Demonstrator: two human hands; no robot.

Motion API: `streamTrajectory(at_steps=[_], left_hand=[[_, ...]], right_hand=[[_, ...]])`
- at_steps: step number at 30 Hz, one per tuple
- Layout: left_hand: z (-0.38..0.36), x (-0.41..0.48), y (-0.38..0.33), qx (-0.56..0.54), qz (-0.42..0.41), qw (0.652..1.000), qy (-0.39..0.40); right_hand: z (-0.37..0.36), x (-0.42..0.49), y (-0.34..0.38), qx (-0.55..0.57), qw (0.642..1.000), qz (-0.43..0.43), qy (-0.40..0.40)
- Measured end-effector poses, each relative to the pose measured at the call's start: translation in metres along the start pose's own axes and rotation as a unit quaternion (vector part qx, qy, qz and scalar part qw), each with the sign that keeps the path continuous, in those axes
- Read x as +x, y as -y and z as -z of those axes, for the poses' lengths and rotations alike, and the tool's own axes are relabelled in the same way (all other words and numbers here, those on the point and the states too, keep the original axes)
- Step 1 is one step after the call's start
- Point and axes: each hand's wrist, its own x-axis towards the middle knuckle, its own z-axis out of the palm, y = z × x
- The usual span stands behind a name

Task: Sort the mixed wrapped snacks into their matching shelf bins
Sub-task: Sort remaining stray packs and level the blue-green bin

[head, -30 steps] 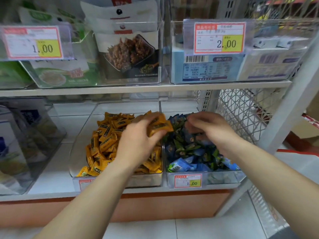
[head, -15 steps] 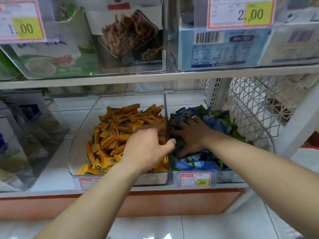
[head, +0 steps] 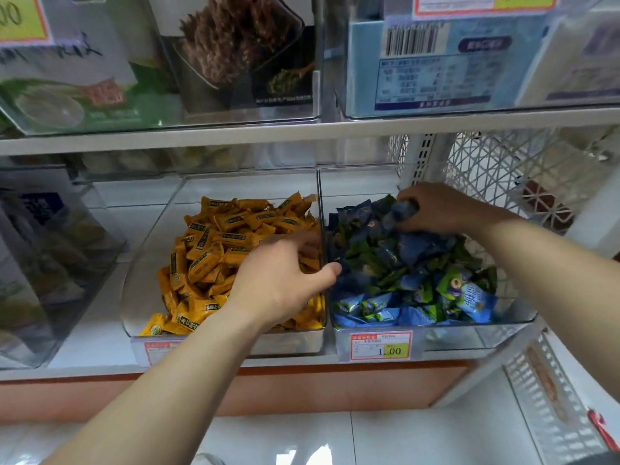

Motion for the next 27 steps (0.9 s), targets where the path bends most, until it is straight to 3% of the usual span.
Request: streamTrajectory(at_steps=[2, 4, 6, 8, 10, 12, 18, 22, 27], left_hand=[[0.0, 0.0, 0.0, 0.002, -0.002, 1.0, -0.003], [0.0, -0.001, 0.0, 0.01, -0.004, 1.0, -0.009], [0.0, -0.002, -0.001, 0.012, -0.003, 1.0, -0.01], [0.0, -0.002, -0.002, 0.011, -0.003, 1.0, -0.009], [0.0, -0.003, -0.002, 0.013, -0.004, 1.0, -0.009], [-0.001, -0.003, -0.002, 0.015, 0.0, 1.0, -0.006], [-0.002, -0.002, -0.002, 0.017, -0.001, 1.0, -0.008], [-0.001, -0.003, -0.001, 0.015, -0.006, 1.0, -0.01], [-0.002, -0.001, 0.0, 0.02, -0.019, 1.0, -0.014]], right_hand=[[0.005, -0.005, -0.003, -0.059, 0.997, -0.031, 0.049], [0.005, -0.011, 0.01, -0.085, 0.996, -0.007, -0.028], [-0.003, -0.017, 0.037, -0.04, 0.994, 0.061, -0.082], [-0.022, -0.018, 0.062, -0.055, 0.994, 0.08, 0.041], [-0.045, -0.015, 0.078, -0.171, 0.967, 0.01, 0.191], [-0.062, -0.008, 0.085, -0.232, 0.946, -0.03, 0.226], [-0.075, -0.002, 0.08, -0.183, 0.959, -0.02, 0.216], [-0.076, -0.012, 0.075, -0.15, 0.975, 0.022, 0.162], [-0.077, -0.017, 0.073, -0.107, 0.975, 0.035, 0.193]])
